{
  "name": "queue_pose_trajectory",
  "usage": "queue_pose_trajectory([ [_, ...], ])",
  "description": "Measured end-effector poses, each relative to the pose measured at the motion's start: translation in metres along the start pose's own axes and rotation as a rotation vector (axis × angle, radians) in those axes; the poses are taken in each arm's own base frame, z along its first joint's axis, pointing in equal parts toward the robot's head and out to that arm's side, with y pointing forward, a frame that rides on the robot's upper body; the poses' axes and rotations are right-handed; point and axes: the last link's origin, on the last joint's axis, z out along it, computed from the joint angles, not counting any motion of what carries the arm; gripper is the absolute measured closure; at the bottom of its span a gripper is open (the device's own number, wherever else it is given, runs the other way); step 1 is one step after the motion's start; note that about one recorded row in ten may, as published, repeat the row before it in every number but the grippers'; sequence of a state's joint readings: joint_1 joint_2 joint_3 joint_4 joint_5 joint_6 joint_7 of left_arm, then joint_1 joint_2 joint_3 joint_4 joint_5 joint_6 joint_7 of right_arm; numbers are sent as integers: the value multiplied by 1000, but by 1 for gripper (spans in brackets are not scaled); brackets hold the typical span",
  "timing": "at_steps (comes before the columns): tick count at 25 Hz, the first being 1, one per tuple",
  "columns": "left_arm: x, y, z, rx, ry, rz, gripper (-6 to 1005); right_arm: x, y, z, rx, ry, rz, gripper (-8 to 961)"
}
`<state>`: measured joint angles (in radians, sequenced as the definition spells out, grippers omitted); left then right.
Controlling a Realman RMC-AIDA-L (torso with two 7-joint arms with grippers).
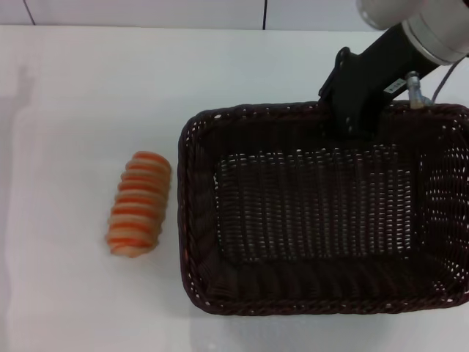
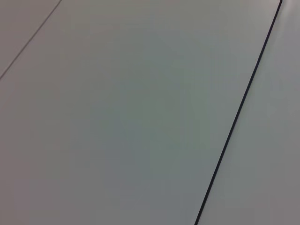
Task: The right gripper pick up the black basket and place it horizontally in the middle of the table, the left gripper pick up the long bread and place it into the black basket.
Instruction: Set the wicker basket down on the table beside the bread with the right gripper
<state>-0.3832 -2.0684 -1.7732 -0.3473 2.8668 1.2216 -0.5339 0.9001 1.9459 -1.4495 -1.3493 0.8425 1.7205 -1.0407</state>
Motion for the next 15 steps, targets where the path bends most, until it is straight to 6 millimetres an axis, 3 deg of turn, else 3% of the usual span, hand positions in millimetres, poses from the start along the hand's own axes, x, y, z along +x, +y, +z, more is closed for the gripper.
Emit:
queue_pose_trajectory([
  [15, 3, -2, -5, -10, 11, 6, 165, -30, -5, 26, 18, -19, -3, 817],
])
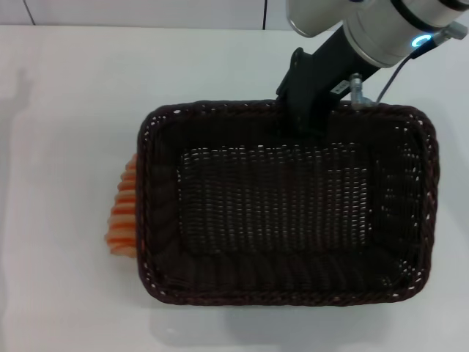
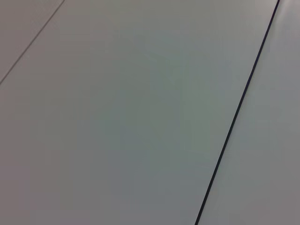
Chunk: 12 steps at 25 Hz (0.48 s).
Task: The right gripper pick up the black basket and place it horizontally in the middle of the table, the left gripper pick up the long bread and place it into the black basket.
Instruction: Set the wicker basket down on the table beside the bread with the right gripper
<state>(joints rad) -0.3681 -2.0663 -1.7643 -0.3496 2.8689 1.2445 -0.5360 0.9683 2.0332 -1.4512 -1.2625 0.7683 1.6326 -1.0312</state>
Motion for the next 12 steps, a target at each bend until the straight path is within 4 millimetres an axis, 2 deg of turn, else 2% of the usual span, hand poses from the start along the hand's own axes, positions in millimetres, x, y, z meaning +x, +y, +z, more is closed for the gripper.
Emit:
queue_pose_trajectory([
  [12, 7, -6, -10, -6, 28, 7, 165, 1, 2, 16, 13, 45, 67, 819],
])
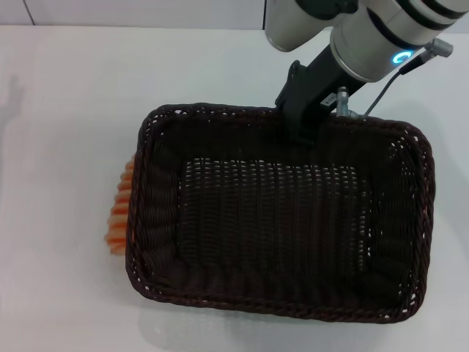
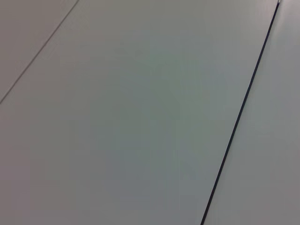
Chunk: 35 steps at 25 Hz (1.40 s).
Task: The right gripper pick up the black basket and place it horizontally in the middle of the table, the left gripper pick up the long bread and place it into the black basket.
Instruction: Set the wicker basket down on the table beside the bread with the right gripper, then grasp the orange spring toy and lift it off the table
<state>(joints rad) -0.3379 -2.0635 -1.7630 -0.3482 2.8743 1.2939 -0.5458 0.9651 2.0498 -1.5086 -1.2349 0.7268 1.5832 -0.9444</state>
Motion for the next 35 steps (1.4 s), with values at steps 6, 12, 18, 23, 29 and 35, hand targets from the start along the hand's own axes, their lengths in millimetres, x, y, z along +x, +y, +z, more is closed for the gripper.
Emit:
queue_pose_trajectory([
  [6, 3, -3, -5, -2, 10, -26, 165, 1, -1, 0, 17, 33, 17, 823],
  [12, 3, -3, -8, -3, 14, -26, 165, -5, -3, -4, 50, 9, 9, 652],
  [18, 2, -2, -10, -8, 7, -49, 165, -19, -13, -12, 174, -72, -9, 644],
  [23, 2, -1, -10, -12, 5, -57, 165, -27, -21, -22, 288, -180, 0, 645],
  [29, 1, -2, -7, -7, -1, -73, 165, -6, -34, -62, 646, -498, 98, 644],
  [35, 1, 1, 0, -17, 0, -79, 165, 50, -26, -80, 1021, -779, 245, 644],
])
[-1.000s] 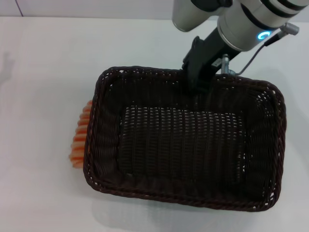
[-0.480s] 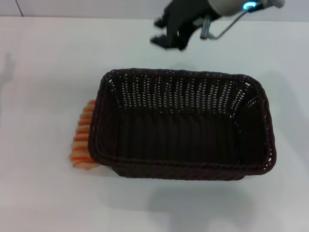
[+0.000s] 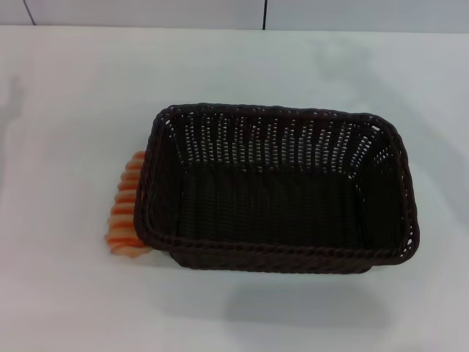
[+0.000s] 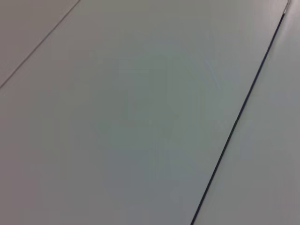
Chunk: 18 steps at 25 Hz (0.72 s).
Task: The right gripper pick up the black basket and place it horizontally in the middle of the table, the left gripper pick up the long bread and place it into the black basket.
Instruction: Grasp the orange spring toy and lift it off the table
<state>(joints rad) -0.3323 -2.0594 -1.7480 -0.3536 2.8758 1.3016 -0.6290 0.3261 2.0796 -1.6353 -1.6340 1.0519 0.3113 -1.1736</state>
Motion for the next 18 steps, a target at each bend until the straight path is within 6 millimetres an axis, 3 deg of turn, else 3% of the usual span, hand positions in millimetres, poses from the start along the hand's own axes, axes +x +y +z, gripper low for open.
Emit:
queue_pose_trajectory([
  [6, -5, 10, 1, -49, -23, -6, 165, 51, -19, -31, 426, 30, 82, 645],
  [11, -10, 16, -1, -79, -49, -9, 166, 71, -17, -53, 674, -16, 118, 645],
  [18, -13, 20, -6, -101, -69, -10, 166, 101, -13, -80, 784, -196, 199, 644],
])
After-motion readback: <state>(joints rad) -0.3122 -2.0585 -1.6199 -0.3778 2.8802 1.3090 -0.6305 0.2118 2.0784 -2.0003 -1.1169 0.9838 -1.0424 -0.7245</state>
